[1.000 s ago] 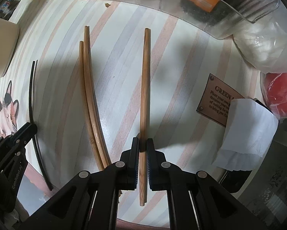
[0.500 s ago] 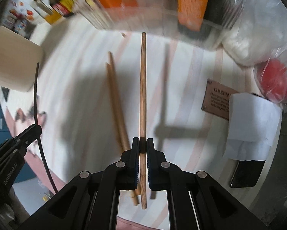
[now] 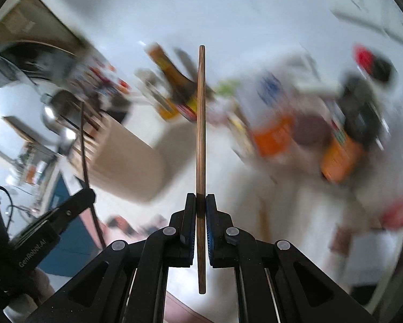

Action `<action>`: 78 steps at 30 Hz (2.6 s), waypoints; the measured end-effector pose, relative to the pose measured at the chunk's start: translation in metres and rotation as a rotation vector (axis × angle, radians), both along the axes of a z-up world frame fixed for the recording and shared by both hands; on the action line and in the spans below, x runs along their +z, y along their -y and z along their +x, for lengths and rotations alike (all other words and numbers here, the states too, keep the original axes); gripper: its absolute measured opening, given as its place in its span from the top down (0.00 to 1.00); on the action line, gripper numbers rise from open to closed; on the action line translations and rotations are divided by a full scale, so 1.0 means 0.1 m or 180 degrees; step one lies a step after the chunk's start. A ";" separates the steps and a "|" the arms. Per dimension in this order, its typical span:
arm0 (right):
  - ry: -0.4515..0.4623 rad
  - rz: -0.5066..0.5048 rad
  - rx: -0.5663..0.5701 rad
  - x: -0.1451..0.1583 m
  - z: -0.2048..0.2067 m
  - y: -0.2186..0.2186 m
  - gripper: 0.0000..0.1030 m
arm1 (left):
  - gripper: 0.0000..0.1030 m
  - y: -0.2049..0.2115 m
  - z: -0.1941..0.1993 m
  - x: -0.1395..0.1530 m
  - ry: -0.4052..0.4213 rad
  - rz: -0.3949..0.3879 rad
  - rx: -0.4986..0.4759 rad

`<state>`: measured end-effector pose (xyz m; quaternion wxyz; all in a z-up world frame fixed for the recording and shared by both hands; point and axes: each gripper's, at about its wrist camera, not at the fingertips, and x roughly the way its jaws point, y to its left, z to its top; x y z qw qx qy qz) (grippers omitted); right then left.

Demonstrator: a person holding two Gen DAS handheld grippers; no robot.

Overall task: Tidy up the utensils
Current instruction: 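Lift both held chopsticks and carry them toward the beige holder, then lower both chopsticks into the beige holder slots, then open both tools to release the chopsticks into the holder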

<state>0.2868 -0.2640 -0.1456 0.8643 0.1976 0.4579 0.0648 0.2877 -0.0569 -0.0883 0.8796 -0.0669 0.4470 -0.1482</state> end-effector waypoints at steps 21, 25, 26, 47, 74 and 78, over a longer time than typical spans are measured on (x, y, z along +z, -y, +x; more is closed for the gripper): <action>0.0652 0.0259 0.0534 0.44 1.99 -1.23 0.93 | 0.97 -0.95 1.80 0.47 0.0485 -0.0242 0.0825; 0.0690 0.0261 0.0572 0.29 2.11 -1.34 0.93 | 0.97 -1.02 1.94 0.28 0.0436 -0.0215 0.0912; 0.0697 0.0250 0.0575 0.25 2.12 -1.36 0.93 | 0.97 -1.02 1.95 0.24 0.0427 -0.0212 0.0928; 0.0568 0.0050 0.0838 0.04 1.89 -1.43 0.93 | 0.96 -0.93 1.82 0.05 0.0353 -0.0161 0.0797; 0.0611 0.0170 0.0713 0.41 1.35 -0.89 0.64 | 0.01 -1.03 1.01 0.40 0.0265 0.0118 0.0981; 0.0607 -0.0044 0.0446 0.50 1.00 -0.62 0.41 | 0.00 -1.03 0.62 0.36 0.0374 0.0287 0.1098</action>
